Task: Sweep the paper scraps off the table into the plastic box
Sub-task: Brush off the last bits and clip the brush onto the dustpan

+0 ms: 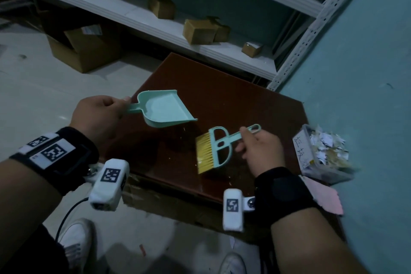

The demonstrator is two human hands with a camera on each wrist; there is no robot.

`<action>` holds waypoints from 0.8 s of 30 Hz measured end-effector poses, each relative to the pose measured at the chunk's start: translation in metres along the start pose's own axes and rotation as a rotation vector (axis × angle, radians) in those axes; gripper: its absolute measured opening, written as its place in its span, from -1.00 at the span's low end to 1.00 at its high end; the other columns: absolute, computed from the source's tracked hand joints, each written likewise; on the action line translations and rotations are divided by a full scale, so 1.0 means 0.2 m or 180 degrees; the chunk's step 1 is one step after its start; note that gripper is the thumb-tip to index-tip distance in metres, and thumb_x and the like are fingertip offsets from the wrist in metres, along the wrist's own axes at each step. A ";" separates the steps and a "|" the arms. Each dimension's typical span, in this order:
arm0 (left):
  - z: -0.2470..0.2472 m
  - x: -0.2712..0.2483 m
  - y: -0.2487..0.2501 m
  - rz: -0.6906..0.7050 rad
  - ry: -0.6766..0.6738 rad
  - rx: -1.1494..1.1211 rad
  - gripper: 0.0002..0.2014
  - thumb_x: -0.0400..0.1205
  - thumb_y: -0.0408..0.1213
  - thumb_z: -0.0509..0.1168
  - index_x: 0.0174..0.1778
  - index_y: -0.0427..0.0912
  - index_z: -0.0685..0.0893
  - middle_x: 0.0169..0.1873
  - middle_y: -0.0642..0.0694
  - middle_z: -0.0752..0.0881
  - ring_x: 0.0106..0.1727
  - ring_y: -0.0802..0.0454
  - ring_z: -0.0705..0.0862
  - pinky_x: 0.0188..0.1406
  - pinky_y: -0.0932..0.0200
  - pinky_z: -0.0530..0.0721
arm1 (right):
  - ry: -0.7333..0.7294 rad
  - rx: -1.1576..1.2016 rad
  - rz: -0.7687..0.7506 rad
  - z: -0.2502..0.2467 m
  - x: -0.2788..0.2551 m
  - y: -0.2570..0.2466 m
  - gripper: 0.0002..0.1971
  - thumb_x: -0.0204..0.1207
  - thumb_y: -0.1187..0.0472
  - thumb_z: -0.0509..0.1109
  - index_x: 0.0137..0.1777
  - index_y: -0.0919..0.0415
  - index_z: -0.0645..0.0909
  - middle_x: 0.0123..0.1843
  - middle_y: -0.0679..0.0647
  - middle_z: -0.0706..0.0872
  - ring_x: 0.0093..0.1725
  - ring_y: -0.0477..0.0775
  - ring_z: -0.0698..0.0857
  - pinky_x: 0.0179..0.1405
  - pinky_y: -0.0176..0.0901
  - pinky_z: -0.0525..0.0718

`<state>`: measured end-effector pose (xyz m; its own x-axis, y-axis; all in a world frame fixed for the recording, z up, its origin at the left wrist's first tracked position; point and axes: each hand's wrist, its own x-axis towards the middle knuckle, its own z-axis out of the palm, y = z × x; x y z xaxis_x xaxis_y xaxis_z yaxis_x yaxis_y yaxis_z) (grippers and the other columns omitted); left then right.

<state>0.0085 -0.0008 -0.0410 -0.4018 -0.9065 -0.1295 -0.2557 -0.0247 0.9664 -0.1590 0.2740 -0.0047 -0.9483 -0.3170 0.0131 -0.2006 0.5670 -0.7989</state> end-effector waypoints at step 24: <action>0.05 -0.12 0.07 0.0420 -0.1391 0.1638 -0.67 0.67 0.00 0.46 -0.30 -0.15 0.86 -0.55 -0.07 0.70 -0.45 -0.04 0.60 -0.42 0.12 0.53 | 0.0386 -0.2884 -0.0315 -0.25 0.01 0.06 -0.59 0.78 -0.11 0.07 -0.09 0.14 0.59 -0.29 0.06 0.51 -0.23 0.19 0.52 -0.24 -0.02 0.46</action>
<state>0.0049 0.0249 -0.0260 -0.7483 -0.6324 -0.2001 -0.5221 0.3754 0.7658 -0.1751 0.3191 0.0153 -0.9256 -0.3429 0.1602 -0.3496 0.9368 -0.0146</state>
